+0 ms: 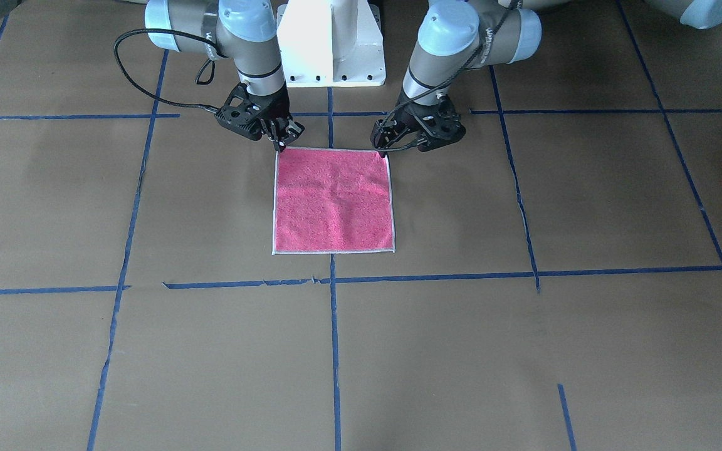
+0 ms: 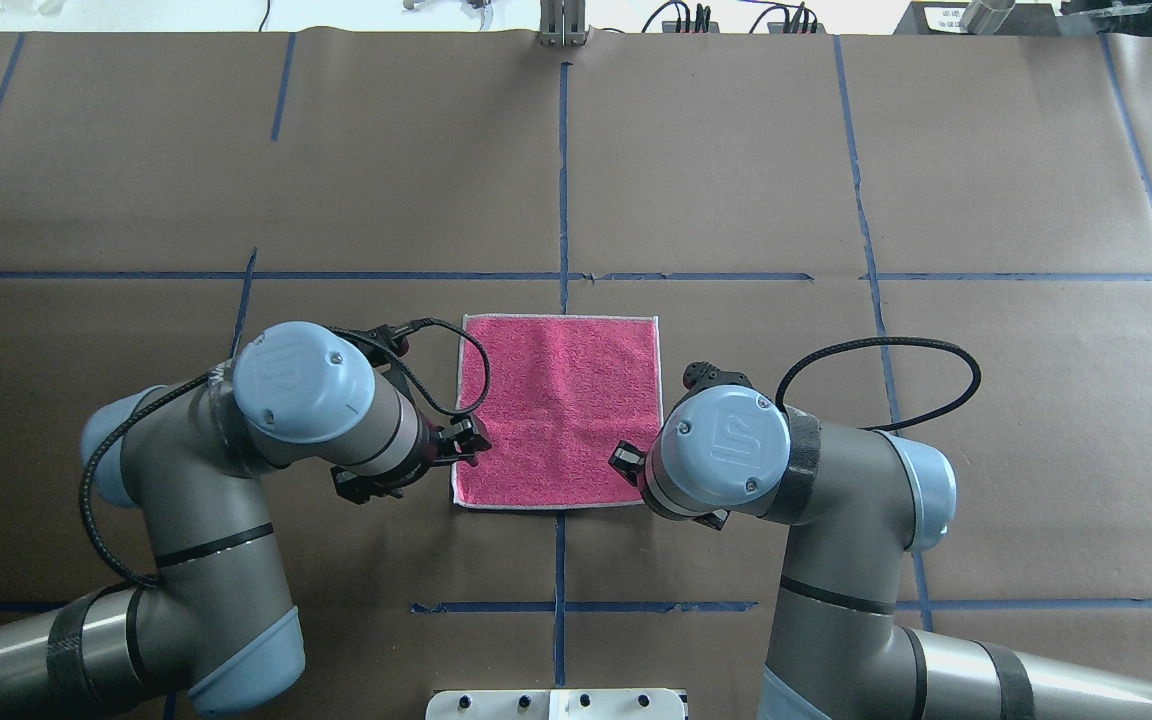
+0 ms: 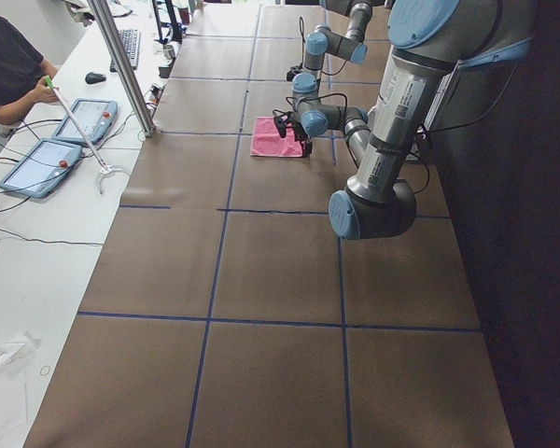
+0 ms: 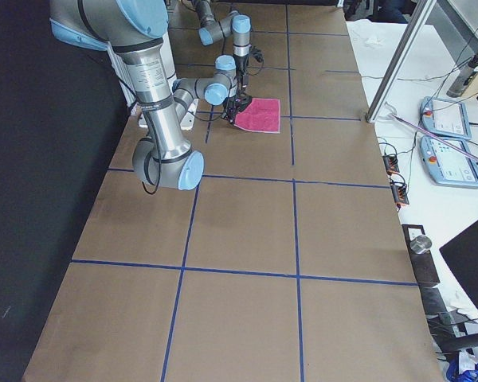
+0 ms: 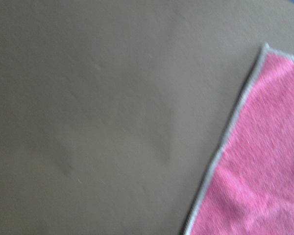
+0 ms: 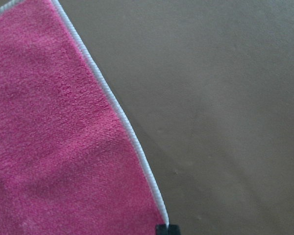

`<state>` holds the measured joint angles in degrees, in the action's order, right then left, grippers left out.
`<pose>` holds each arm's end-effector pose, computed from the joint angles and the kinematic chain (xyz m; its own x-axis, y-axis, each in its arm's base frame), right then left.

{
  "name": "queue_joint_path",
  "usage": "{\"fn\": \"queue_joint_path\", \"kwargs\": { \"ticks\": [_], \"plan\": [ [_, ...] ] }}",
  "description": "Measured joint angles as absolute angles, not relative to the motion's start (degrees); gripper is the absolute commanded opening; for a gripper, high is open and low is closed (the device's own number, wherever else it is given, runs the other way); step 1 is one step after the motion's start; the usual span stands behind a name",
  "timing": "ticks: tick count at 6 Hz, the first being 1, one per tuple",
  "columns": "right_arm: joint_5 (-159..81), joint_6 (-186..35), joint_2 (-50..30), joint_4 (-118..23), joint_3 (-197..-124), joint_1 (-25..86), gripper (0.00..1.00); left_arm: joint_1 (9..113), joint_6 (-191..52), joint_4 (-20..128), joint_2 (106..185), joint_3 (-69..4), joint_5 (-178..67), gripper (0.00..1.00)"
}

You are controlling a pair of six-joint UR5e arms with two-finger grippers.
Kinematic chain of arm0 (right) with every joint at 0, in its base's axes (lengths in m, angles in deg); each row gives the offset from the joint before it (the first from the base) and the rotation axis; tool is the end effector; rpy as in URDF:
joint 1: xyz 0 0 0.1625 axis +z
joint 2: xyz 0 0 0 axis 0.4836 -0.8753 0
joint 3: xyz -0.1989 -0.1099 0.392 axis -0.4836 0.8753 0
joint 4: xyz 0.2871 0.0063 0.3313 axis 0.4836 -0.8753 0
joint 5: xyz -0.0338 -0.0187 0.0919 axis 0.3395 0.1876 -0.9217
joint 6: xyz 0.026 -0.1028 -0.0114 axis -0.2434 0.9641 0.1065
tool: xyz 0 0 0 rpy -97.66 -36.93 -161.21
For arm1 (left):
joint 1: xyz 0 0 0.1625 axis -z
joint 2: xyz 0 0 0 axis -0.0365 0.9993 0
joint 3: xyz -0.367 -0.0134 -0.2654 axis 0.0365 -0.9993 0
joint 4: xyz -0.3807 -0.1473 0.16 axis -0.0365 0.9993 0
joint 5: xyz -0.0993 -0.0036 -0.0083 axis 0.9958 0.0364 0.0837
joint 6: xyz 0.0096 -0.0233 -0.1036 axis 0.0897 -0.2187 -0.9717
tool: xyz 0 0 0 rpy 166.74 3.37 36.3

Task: Fold towel twice with both arms
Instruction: 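Bring the left gripper to the other near towel corner while the right gripper waits, then close both grippers on the near corners of the towel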

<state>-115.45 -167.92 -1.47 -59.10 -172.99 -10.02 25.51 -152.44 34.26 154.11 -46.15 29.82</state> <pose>-0.5892 -0.3240 0.2734 0.5639 0.5276 0.6353 -0.4112 0.8466 -0.3380 0.5680 -0.3573 0.2678 0.5650 -0.3822 -0.7312 0.2521 0.9238 -0.2881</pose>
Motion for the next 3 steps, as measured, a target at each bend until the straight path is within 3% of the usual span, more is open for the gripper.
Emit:
{"fn": "queue_joint_path", "kwargs": {
  "ticks": [3],
  "plan": [
    [-115.4,-167.9,-1.5,-59.1,-173.0,-10.1,0.06,24.2,-153.5,34.1,156.3,-43.0,28.5,0.52]
  ]
}}
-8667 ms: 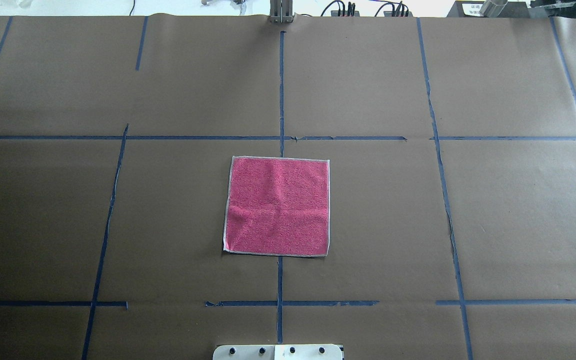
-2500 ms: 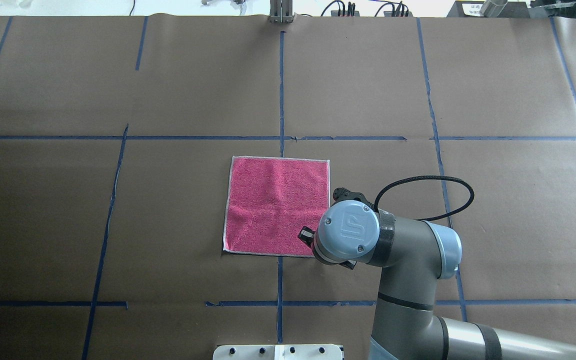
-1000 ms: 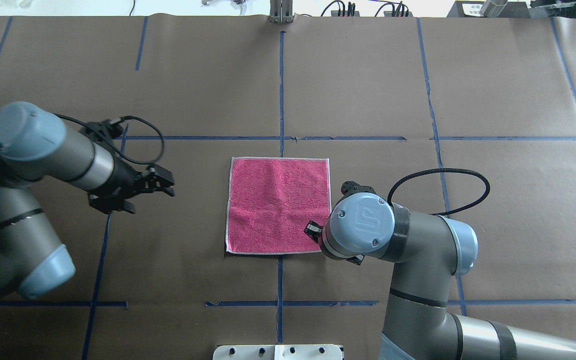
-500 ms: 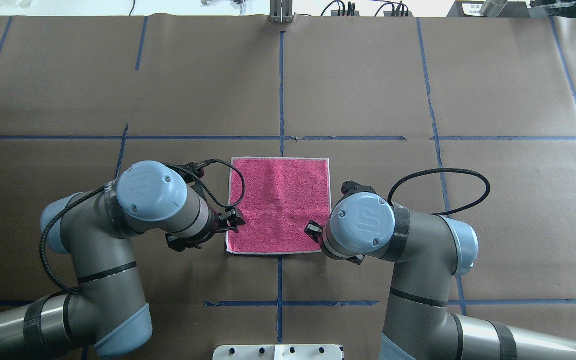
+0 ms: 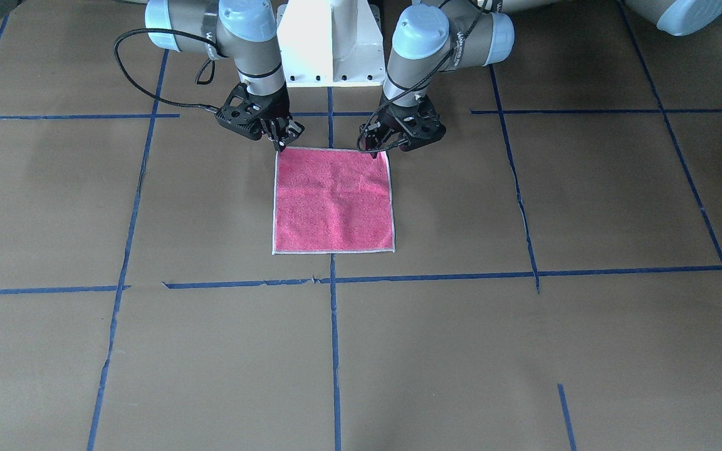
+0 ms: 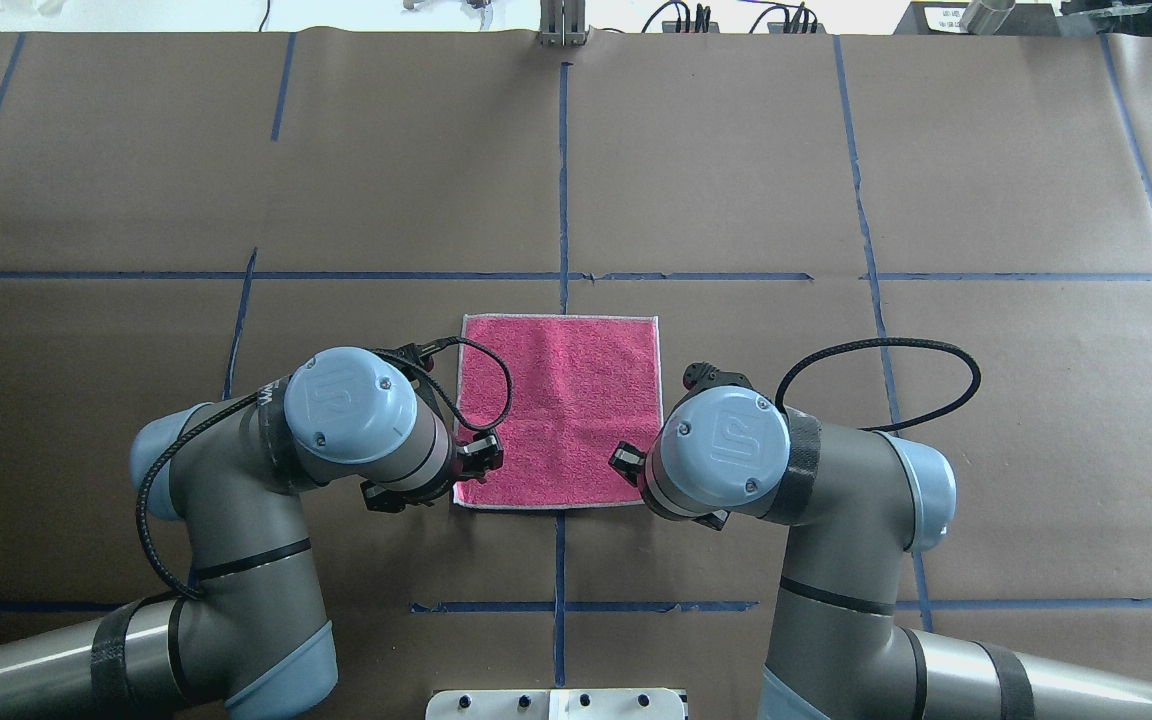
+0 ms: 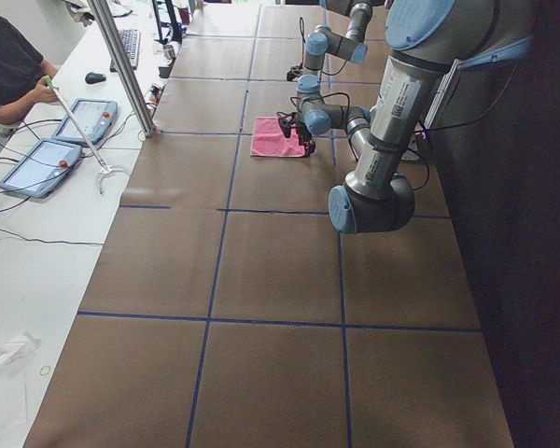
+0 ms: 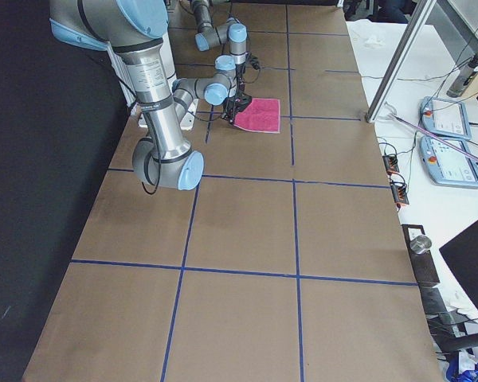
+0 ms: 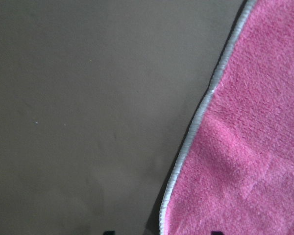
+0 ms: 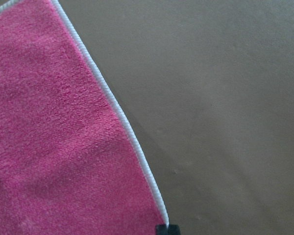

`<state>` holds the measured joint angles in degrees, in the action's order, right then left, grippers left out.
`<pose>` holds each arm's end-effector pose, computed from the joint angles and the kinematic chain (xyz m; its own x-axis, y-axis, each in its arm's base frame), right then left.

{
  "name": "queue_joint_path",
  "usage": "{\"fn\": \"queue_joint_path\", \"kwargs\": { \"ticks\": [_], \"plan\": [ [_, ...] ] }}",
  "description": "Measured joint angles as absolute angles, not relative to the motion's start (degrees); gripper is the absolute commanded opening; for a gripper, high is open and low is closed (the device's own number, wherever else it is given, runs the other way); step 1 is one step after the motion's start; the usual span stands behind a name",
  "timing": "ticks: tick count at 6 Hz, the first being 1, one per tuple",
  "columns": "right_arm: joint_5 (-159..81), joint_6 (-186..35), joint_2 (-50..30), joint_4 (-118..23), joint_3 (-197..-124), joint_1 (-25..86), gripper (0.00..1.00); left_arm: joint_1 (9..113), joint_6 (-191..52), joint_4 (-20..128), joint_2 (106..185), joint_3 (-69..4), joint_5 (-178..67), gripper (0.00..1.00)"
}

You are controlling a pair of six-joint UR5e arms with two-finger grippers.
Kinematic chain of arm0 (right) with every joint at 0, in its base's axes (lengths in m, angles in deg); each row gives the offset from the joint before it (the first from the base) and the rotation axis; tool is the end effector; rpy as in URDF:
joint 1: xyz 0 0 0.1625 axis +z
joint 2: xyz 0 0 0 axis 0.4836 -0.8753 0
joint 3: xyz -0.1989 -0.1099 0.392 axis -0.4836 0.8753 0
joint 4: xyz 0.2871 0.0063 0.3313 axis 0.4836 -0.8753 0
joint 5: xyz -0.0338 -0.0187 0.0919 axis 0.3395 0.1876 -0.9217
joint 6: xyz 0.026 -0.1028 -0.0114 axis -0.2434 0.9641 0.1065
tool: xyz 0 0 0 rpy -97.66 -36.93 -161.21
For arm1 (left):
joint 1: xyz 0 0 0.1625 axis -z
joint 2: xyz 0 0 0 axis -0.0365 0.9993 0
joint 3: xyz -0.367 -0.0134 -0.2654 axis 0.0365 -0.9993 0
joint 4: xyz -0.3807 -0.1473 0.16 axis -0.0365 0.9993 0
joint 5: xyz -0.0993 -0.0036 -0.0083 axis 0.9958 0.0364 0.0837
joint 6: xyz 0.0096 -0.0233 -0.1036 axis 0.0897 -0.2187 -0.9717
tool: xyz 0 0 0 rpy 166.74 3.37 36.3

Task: Fold towel twice with both arms
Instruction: 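Close both grippers on the near corners of the towel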

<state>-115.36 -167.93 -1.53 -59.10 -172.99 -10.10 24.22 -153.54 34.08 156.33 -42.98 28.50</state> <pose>-0.5895 -0.3233 0.2741 0.5649 0.5271 0.6349 -0.4115 0.8468 -0.3370 0.5942 -0.3543 0.2675 0.5794 -0.3924 -0.7144 0.2653 0.9195 -0.2900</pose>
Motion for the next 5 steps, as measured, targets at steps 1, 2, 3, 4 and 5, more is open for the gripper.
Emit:
{"fn": "queue_joint_path", "kwargs": {
  "ticks": [1,2,3,4,5],
  "plan": [
    [-115.3,-167.9,-1.5,-59.1,-173.0,-10.1,0.06,24.2,-153.5,34.1,156.6,-42.6,28.5,0.51],
    [-115.3,-167.9,-1.5,-59.1,-173.0,-10.1,0.09,24.2,-153.5,34.1,156.6,-42.4,28.5,0.51],
    [-115.3,-167.9,-1.5,-59.1,-173.0,-10.1,0.08,24.2,-153.4,34.1,156.5,-42.4,28.5,0.51],
    [-115.3,-167.9,-1.5,-59.1,-172.9,-10.1,0.05,24.2,-153.4,34.2,156.4,-42.4,28.5,0.48],
    [-115.3,-167.9,-1.5,-59.1,-172.9,-10.1,0.03,24.1,-153.4,34.2,156.3,-42.4,28.5,0.48]
  ]
}}
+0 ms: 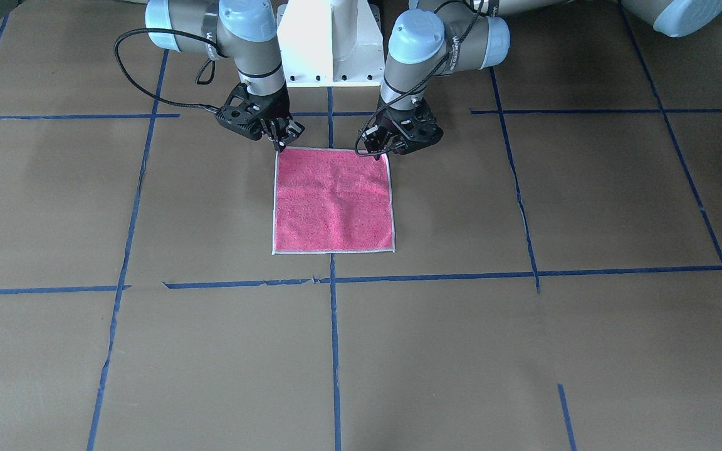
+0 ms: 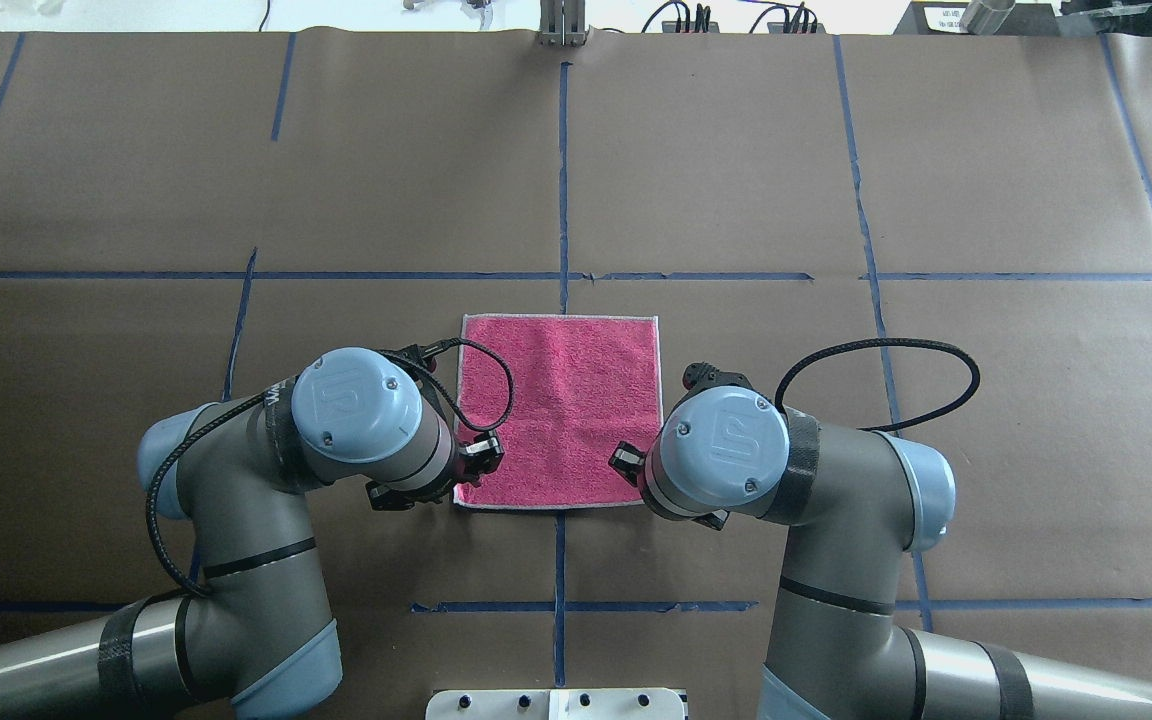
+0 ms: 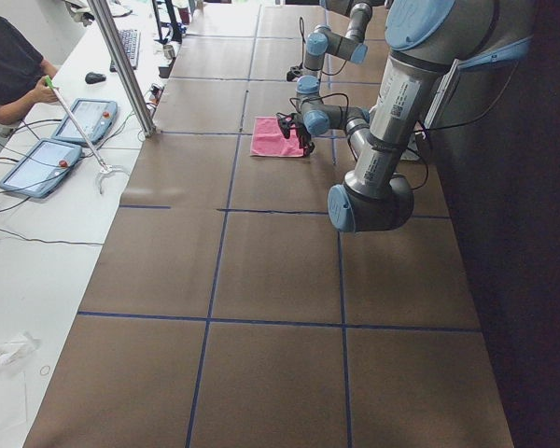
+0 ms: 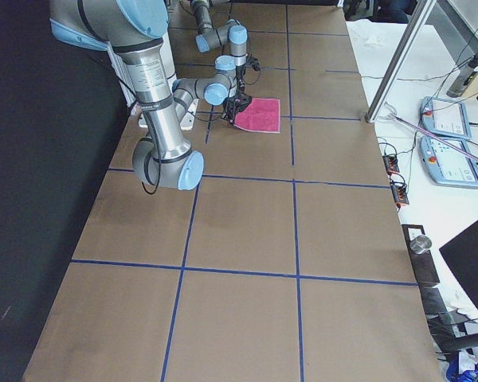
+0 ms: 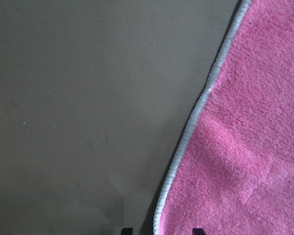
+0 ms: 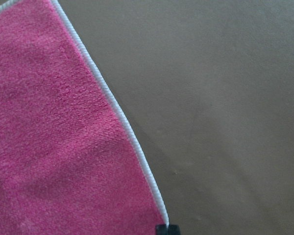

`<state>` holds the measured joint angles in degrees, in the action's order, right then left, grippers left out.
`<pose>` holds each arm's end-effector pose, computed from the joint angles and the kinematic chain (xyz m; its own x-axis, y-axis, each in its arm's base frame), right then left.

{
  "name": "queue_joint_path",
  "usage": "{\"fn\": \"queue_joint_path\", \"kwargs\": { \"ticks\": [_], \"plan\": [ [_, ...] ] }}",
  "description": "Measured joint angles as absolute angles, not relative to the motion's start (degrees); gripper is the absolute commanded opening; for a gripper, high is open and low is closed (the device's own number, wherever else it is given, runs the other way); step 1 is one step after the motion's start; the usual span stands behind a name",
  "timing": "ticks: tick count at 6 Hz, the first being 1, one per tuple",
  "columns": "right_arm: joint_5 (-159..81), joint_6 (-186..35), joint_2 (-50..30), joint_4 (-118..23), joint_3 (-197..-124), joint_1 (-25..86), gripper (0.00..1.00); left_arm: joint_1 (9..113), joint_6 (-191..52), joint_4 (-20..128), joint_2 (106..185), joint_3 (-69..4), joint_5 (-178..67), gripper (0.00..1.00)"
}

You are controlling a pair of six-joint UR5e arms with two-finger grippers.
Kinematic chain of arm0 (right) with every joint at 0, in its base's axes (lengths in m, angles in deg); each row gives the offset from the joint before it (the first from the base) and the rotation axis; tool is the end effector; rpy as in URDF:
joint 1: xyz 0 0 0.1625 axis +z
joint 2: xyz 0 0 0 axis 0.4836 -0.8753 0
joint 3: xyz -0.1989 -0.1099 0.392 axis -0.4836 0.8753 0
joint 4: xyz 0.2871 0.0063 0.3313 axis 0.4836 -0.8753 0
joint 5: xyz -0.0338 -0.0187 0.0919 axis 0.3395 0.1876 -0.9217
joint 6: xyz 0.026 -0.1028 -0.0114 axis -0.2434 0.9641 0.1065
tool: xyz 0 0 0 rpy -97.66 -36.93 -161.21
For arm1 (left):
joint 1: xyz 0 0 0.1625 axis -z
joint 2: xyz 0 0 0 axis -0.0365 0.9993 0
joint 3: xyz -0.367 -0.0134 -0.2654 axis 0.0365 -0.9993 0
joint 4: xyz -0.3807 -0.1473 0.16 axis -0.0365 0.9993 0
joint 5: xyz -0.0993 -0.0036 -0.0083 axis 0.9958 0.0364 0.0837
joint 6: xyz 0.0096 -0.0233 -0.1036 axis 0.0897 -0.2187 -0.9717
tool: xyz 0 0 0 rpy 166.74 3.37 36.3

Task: Fold towel twice with both arms
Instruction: 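Close both grippers on the near corners of the towel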

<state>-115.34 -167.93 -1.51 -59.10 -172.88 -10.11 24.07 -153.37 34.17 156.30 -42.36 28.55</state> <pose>-0.5901 -0.3235 0.2747 0.5658 0.5273 0.6338 -0.4121 0.8467 -0.3366 0.5979 -0.3538 0.2726 0.5877 -0.3908 -0.7084 0.2631 0.9203 -0.2894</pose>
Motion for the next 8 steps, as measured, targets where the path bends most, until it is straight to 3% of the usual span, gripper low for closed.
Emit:
{"fn": "queue_joint_path", "kwargs": {
  "ticks": [4,5,6,8],
  "plan": [
    [-115.3,-167.9,-1.4,-59.1,-172.8,-10.1,0.02,23.4,-153.5,34.2,156.2,-42.4,28.5,0.30],
    [-115.3,-167.9,-1.4,-59.1,-172.8,-10.1,0.02,23.3,-153.5,34.2,156.2,-42.4,28.5,0.11],
    [-115.3,-167.9,-1.4,-59.1,-172.8,-10.1,0.02,23.2,-153.5,34.2,156.2,-42.4,28.5,0.00],
    [-115.4,-167.9,-1.5,-59.1,-172.9,-10.0,0.02,23.2,-153.6,34.1,156.3,-42.9,28.6,0.00]
  ]
}}
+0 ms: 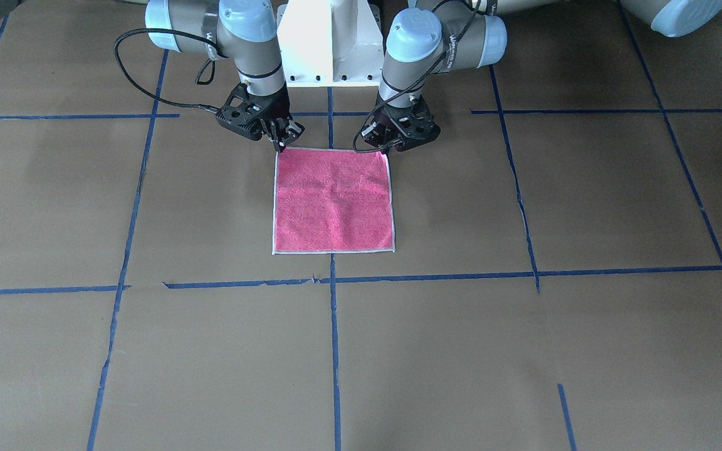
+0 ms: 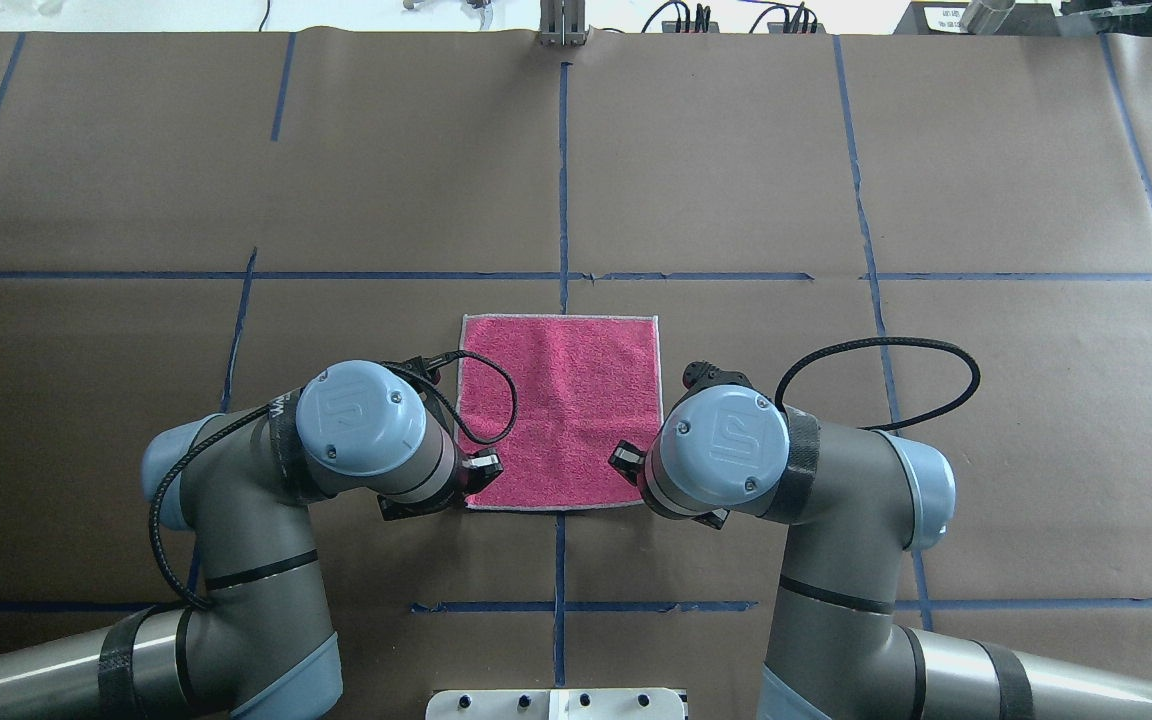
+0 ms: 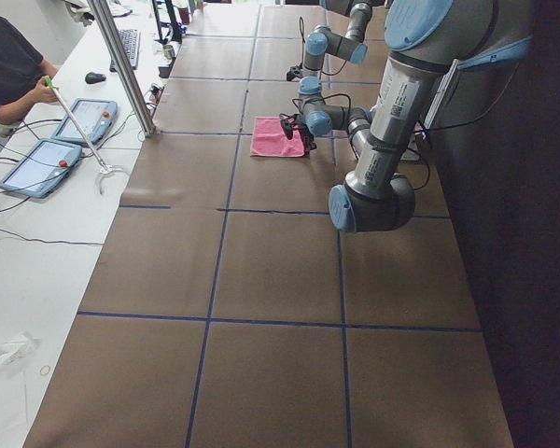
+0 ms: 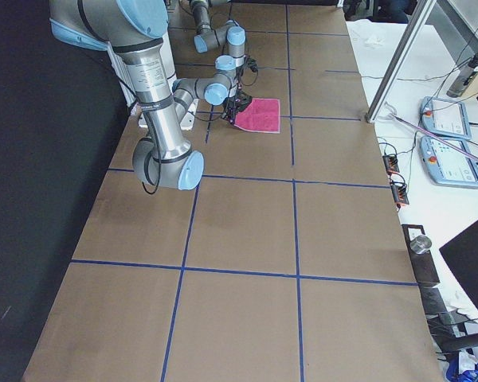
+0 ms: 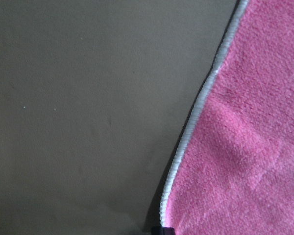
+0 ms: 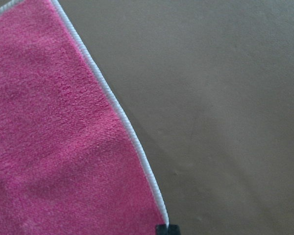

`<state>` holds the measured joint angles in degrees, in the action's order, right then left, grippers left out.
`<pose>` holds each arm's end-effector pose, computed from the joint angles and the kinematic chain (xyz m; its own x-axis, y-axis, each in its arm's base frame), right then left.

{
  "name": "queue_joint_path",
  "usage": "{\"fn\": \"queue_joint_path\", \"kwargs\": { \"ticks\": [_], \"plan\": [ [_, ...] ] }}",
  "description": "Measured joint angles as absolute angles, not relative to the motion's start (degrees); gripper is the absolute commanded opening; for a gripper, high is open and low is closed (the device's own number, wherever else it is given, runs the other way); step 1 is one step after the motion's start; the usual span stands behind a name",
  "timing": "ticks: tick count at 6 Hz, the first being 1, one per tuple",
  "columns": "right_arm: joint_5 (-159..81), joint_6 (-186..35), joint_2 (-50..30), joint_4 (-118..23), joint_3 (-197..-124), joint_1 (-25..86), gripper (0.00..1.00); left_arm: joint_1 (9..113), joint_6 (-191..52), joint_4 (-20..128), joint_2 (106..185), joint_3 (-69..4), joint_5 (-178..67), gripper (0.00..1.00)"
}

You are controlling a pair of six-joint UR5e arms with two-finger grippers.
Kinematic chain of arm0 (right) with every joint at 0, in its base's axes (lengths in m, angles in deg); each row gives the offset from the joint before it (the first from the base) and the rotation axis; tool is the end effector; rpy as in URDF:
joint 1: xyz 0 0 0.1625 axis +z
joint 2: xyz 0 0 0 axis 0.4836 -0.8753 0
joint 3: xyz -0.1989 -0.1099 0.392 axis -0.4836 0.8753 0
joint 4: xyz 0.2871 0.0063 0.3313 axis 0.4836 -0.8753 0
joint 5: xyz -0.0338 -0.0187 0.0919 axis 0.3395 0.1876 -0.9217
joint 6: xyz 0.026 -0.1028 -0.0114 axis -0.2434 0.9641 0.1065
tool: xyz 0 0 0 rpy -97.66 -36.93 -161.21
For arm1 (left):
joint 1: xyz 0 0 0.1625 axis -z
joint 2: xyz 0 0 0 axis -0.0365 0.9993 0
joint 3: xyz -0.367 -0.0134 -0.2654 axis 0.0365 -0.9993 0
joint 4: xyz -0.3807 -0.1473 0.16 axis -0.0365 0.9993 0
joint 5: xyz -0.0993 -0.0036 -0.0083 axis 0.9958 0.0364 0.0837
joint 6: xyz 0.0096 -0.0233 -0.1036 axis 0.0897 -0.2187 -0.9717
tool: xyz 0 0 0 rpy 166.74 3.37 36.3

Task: Fold towel twice with both arms
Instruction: 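Lift the near edge with both grippers and fold it over the far edge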

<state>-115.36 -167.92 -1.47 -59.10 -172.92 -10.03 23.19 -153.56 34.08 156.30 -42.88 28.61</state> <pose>-0.5896 -0.3242 0.2739 0.5644 0.5277 0.6348 -0.4125 0.8464 -0.3369 0.6009 -0.3436 0.2687 0.5880 -0.3828 -0.7125 0.2481 0.9238 -0.2916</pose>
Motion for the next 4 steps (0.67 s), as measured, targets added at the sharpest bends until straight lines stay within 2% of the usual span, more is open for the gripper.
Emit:
{"fn": "queue_joint_path", "kwargs": {
  "ticks": [2,4],
  "plan": [
    [-115.5,-168.0,-2.3,-59.1,-174.6,-10.1,0.02,23.2,-155.3,33.9,156.2,-45.8,28.7,0.00],
    [-115.6,-168.1,-5.7,-59.2,-180.3,-10.6,0.02,23.2,-158.6,33.6,156.1,-49.9,28.7,0.00]
  ]
}}
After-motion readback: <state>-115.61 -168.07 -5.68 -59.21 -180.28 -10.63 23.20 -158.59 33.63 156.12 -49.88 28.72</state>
